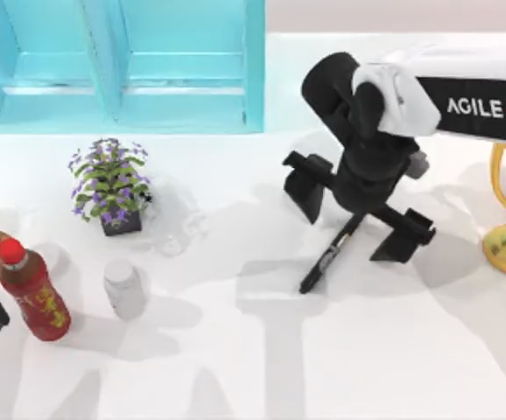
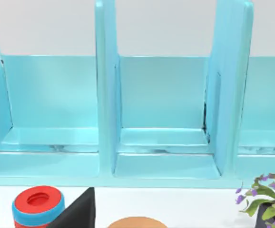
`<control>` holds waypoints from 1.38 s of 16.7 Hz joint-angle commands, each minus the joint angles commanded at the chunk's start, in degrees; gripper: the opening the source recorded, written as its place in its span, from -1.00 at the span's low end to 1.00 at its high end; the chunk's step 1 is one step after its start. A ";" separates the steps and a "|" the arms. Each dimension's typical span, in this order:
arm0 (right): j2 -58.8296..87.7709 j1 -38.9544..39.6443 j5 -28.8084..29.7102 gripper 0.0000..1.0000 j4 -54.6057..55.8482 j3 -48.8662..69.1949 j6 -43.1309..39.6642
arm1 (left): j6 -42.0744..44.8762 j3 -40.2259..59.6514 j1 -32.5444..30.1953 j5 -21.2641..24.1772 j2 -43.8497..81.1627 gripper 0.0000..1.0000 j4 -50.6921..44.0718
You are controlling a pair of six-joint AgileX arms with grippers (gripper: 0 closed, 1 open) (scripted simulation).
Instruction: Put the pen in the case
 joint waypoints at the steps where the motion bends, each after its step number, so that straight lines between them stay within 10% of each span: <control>1: 0.00 0.00 0.00 -0.06 0.00 0.00 0.00 | 0.00 0.00 0.00 0.00 0.00 1.00 0.00; 7: 0.00 0.00 0.00 -0.96 0.00 0.00 0.00 | 0.00 0.00 0.00 0.00 0.00 1.00 0.00; 23: -7.00 -0.34 1.59 -1.00 -17.72 9.36 -2.11 | 0.00 0.00 0.00 0.00 0.00 1.00 0.00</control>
